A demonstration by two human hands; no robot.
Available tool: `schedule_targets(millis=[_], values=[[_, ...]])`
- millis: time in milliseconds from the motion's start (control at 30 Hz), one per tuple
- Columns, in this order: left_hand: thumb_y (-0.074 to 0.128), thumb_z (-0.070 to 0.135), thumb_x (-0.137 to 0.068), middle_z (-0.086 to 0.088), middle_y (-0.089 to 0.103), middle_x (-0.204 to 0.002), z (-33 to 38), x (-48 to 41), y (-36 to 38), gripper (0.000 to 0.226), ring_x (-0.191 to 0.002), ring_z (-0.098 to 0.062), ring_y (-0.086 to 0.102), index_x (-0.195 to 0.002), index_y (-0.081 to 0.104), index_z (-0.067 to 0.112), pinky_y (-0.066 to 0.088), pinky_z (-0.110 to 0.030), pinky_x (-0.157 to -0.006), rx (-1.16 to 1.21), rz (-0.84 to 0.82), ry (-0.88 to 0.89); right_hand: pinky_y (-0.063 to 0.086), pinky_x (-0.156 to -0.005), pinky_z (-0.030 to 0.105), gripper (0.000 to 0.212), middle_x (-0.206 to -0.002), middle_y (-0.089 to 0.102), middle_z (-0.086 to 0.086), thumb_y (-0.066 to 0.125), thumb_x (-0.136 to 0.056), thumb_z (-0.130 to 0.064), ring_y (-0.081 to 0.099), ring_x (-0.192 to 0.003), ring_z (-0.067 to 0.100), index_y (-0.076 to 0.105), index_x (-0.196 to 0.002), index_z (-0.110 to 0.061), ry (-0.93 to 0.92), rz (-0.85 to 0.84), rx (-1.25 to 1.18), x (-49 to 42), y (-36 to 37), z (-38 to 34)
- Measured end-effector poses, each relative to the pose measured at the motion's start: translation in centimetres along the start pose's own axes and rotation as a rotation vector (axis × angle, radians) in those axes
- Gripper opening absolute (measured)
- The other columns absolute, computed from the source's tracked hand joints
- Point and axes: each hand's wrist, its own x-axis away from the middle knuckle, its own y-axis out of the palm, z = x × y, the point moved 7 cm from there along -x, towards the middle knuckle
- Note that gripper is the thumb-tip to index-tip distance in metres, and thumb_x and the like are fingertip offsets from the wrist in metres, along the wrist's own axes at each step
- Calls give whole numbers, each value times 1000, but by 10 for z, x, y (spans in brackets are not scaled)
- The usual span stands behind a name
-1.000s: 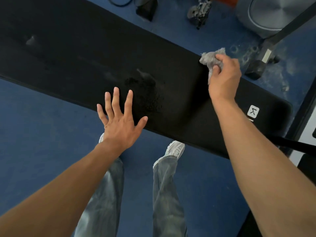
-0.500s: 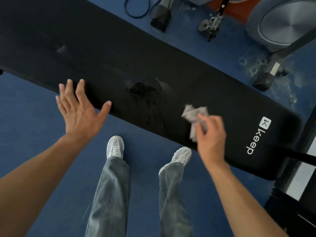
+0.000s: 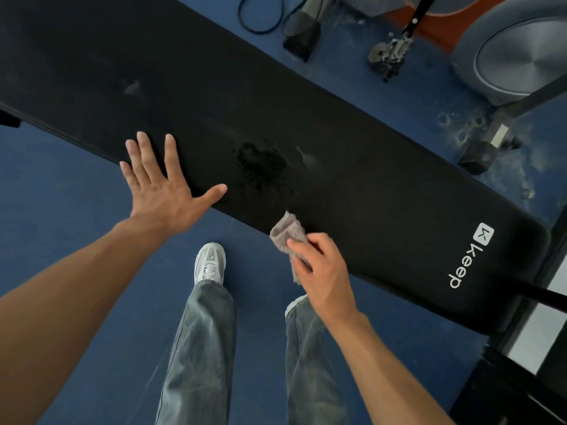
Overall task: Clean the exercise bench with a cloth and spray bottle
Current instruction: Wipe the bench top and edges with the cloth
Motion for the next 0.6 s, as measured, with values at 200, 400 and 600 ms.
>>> schedule_targets(millis=[200,400,600], values=[[40,95,-70,-16,-36,-160,2,-2,5,128,-147,-34,-36,-156,-24,24,-20,-54,-118,-3,-105,-32,51,-84,27,27,-101,59,12,71,-87,3,60,-86,21,76,-112,-7,72,137,95,-36,-53,39],[38,97,-67,-13,-45,-155,2,-6,5,130,-143,-31,-43,-151,-33,29,-25,-52,-116,-19,-243,-76,30,-87,-4,29,-119,61,13,63,-92,-12,61,-108,21,69,-121,-8,408,448,93,-149,-129,90],[40,98,-65,-11,-50,-152,3,-5,4,131,-141,-30,-47,-148,-38,32,-25,-53,-117,-19,-332,-108,33,-85,3,25,-110,60,11,68,-92,-13,56,-95,13,71,-117,-8,186,261,55,-157,-77,32]])
